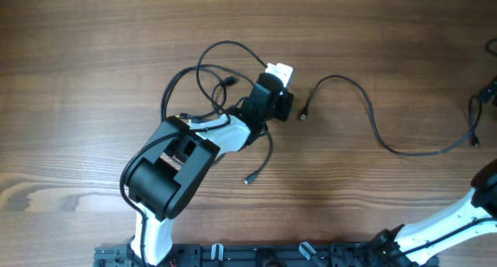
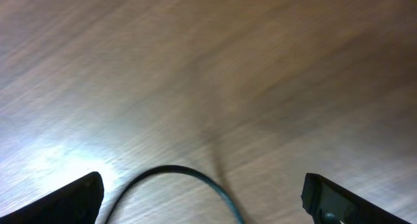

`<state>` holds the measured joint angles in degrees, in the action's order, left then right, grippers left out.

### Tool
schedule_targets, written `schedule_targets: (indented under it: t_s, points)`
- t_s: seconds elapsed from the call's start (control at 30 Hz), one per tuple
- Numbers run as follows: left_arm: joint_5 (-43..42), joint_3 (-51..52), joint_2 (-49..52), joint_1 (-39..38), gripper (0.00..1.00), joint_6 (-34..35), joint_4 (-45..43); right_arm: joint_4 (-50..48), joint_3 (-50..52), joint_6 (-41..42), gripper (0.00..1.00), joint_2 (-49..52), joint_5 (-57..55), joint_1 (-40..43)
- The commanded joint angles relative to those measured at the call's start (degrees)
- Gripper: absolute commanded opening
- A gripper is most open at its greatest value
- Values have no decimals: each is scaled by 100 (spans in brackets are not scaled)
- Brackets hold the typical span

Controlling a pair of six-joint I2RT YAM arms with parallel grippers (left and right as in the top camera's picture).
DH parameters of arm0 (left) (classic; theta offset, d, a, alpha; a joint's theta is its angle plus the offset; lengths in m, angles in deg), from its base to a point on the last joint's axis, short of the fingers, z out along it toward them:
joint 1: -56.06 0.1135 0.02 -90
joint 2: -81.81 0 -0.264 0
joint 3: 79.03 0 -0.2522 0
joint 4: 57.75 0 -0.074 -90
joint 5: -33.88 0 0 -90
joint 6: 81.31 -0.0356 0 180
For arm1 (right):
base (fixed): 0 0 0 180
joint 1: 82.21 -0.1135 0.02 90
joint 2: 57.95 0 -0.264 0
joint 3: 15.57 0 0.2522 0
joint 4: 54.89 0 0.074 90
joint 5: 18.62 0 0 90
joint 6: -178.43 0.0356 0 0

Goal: Untangle cables

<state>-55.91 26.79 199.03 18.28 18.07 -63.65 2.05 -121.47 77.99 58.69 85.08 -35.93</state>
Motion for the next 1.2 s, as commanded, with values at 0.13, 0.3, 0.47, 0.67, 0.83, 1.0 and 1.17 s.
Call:
schedule_targets:
  t_s: [0.13,0.3,0.47,0.67,0.83,1.0,1.17]
  points:
    - [94,20,105,-26,4,55,190,-83,-129,-7,100,-170,669,-37]
    - [70,20,103,-76,4,57,260,-120,-140,293,100,-671,1432,-37]
    - [72,20,101,-175,4,52,208,407,-140,463,100,-1558,1810,-114]
    - [-238,20,85,-175,4,52,330,1410,-138,1193,100,-2140,1969,-219]
    - [-599,20,85,-177,4,55,511,2059,-81,1558,100,-2124,1768,-264]
    - [-595,20,85,-177,4,317,1049,2664,518,1690,100,-2122,1580,-472]
    - [-592,20,85,-175,4,452,1342,2347,1545,2144,100,-2122,944,-658]
